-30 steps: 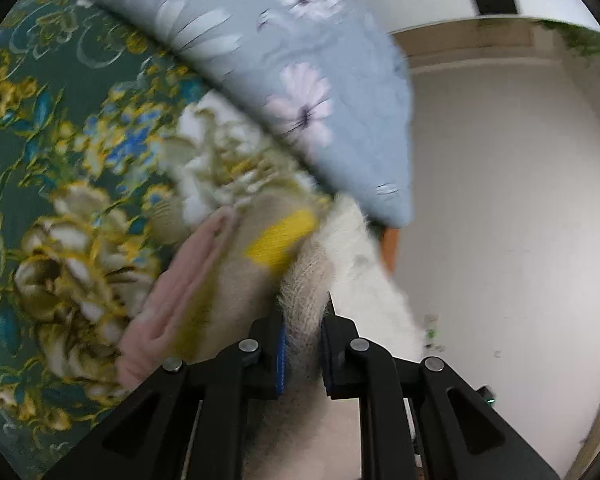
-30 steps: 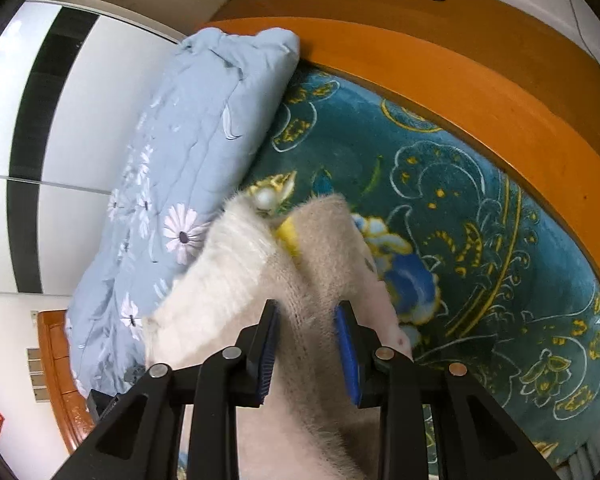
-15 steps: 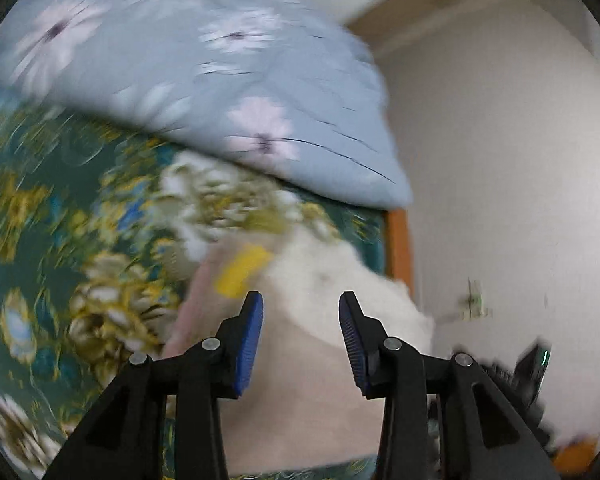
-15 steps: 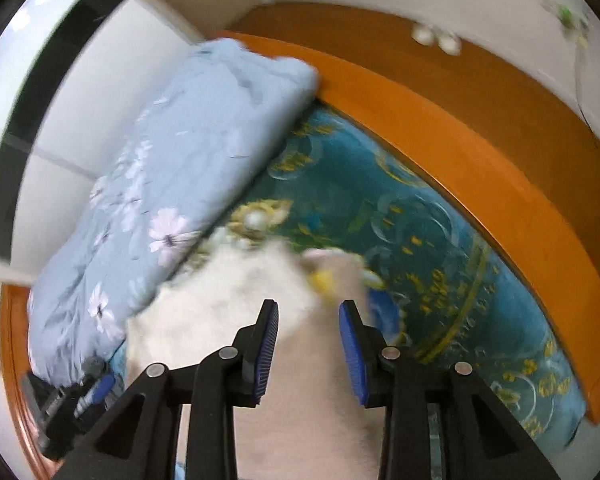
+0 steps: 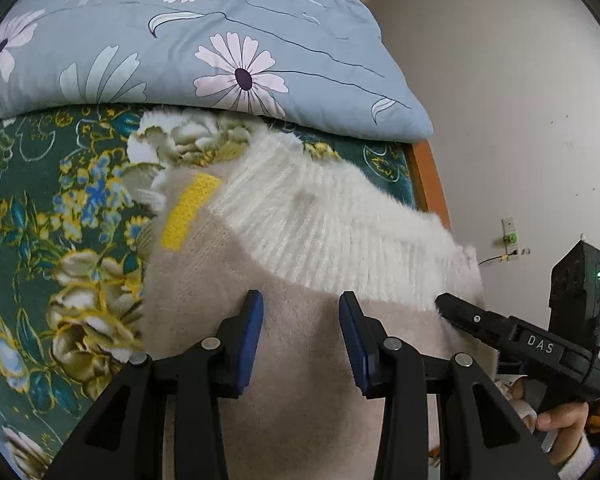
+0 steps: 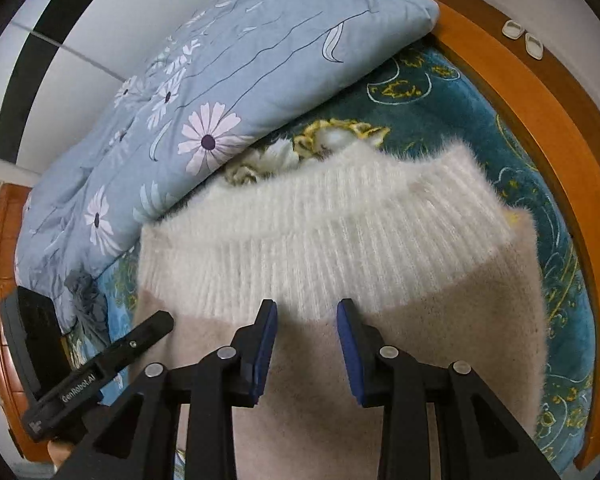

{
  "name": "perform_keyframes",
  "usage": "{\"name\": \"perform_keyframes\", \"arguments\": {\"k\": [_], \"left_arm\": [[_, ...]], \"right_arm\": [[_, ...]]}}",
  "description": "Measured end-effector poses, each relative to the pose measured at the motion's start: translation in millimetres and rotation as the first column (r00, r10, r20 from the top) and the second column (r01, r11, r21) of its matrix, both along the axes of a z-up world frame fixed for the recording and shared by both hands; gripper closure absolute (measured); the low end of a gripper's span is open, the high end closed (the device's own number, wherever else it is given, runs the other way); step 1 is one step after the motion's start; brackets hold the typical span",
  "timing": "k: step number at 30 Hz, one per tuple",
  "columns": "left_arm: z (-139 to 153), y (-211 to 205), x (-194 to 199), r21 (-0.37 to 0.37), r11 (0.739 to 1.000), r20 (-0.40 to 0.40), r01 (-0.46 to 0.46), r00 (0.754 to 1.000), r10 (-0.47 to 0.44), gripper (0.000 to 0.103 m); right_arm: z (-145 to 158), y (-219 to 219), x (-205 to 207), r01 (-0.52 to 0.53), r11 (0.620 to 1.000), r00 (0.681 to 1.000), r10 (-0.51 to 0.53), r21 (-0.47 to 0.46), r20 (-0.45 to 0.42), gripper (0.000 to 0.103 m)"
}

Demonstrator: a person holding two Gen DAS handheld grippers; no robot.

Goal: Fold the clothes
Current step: 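Open both grippers and release the sweater onto the stack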

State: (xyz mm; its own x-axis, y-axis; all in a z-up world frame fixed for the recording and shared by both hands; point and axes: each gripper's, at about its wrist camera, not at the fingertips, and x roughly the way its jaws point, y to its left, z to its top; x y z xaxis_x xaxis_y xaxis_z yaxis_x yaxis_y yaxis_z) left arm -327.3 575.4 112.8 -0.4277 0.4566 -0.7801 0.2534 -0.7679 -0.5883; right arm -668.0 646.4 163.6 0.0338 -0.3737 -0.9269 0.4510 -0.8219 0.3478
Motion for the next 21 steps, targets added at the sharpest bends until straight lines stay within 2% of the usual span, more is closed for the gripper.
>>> {"name": "perform_keyframes", "arguments": {"k": [6,9,12,14,17,21], "left_arm": [[8.2,4.0,-0.4,-0.015,1.0,0.026,-0.005,1.0,0.005,0.062],[18.9,-0.2,6.3,-0.007,1.0,0.045,-0.029,0.999,0.029,0.062],[40.1,-0.1,25.0,-0.049,0.997,0.002,-0.053,0.999,0.054,0.061],[49.0,3.1,38.2,-0.048,0.997,-0.012,-0.058,0.998,0.057,0.061],[58.7,15.2,63.0,-0.053,0.998,-0.031,-0.038,0.999,0.036,0.047],[66.3,33.1,97.2,-0.054,0.998,-0.048,-0.021,0.999,0.018,0.03]], "right_arm": [[5.9,2.3,-1.9,0.017,1.0,1.0,-0.017,-0.004,0.02,0.068],[28.1,13.6,7.0,0.032,0.998,0.999,-0.032,-0.049,-0.008,0.068],[53.1,31.0,24.8,0.009,0.998,0.998,-0.013,-0.07,-0.058,0.068],[64.8,46.0,39.9,-0.007,0.998,0.997,0.002,-0.065,-0.074,0.068],[72.0,71.7,67.5,-0.027,0.999,0.997,0.025,-0.031,-0.078,0.067],[58.3,101.5,103.6,-0.072,0.996,0.996,0.074,0.046,-0.05,0.057]]}}
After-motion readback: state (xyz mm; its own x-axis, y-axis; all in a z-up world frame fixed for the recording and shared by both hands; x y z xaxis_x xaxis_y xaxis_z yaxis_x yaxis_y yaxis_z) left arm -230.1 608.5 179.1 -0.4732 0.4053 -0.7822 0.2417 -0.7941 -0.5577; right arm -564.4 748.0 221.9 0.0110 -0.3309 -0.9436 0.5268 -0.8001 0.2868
